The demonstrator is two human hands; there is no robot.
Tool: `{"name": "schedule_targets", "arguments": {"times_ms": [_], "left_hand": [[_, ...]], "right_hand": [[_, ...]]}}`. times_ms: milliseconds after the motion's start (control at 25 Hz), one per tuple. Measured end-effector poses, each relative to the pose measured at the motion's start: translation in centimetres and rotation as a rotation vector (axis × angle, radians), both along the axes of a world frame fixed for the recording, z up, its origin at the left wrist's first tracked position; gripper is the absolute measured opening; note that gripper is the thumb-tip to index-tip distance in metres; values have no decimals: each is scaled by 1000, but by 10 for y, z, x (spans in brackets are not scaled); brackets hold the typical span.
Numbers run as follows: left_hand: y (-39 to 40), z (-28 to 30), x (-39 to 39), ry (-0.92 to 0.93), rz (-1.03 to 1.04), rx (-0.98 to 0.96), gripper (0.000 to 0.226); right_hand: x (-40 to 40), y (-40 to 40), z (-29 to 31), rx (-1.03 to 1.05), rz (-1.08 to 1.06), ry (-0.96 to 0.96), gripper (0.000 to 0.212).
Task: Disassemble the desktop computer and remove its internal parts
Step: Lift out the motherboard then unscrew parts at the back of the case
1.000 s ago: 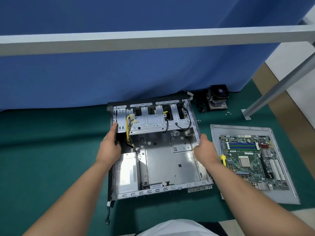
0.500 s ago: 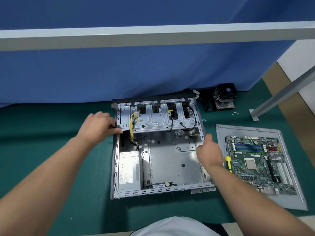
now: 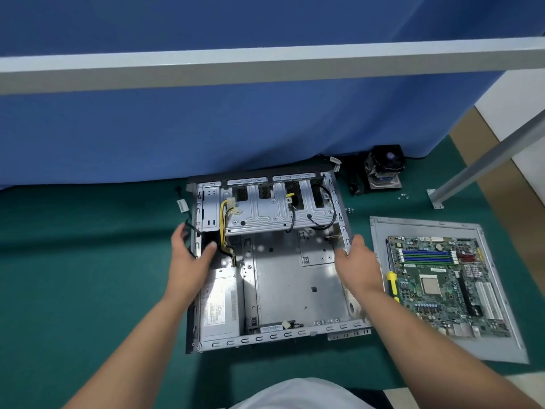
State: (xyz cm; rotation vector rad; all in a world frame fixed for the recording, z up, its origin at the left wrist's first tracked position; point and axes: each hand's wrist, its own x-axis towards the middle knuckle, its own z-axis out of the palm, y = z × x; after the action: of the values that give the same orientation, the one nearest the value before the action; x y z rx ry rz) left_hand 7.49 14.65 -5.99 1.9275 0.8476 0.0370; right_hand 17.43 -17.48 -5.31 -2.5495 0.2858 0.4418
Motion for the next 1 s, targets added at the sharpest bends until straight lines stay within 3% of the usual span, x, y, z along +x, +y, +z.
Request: {"name": "schedule_targets", "arguments": {"times_ms": [120,240,760,880,1000], "left_hand": [[-8,-3,-13,99,19,-48,70],[-9,-1,-13,118,3,-11,68],[-37,-4,-24,36,-5,64,71],[-42,-2,-24,-27,-88,336,68],[-60,-2,-39,-57,-357,709,50]], "right_hand": [[0,-6,6,174,4,41,66],[-5,-14,15,275,49,68,83],[-15,-35,7,239,38,67,77],[-13,-31,4,189,58,66,70],[-11,-48,7,355,107,191,62]]}}
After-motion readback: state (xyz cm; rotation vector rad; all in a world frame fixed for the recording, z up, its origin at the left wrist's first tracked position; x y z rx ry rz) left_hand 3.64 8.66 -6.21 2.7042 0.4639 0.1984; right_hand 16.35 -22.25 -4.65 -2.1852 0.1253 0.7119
